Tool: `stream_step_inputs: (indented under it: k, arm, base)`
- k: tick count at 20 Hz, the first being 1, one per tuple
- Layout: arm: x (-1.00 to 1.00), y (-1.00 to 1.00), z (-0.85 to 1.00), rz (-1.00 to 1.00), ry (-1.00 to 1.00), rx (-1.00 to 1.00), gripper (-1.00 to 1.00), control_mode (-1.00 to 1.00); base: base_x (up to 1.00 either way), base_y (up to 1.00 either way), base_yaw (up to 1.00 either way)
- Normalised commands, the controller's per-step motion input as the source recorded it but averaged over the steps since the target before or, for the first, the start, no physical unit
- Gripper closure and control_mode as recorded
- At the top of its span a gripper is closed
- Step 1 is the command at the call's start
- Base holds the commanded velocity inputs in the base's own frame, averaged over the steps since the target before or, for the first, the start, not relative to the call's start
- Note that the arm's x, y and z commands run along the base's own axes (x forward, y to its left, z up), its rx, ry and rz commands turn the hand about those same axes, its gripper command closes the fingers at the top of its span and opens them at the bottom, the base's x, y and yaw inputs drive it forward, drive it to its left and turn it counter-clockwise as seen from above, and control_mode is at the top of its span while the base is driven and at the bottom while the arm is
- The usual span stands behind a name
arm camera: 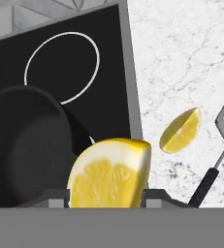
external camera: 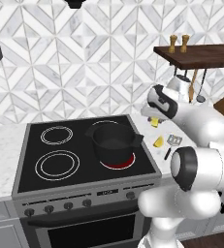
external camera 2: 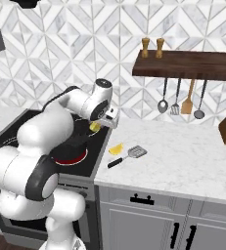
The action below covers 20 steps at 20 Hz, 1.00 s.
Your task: Put the lemon wedge and lemon wedge in the pot. Retrieve the spatula and lightly stir the vegetables in the pot.
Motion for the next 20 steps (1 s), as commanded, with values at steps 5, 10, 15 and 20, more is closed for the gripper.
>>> stream_step_inputs:
  k: [5, 10, 15, 20]
  arm:
    - [0.0, 0.98, 0.16, 0.04, 0.14, 0.0, 1.0, -1.0]
    - [0.06, 1.0, -0.34, 0.03, 0.23, -0.12, 1.0, -1.0]
    - [0.05, 0.66, -0.76, 0.0, 0.18, -0.13, 1.0, -1.0]
    - [0.2, 0.31, -0.54, 0.0, 0.1, -0.07, 1.0, -1.0]
  base:
    - [0.0, 0.0, 0.0]
    - [0.0, 0.0, 0.0]
    - [0.0, 0.0, 0.0]
    - [0.0, 0.0, 0.0]
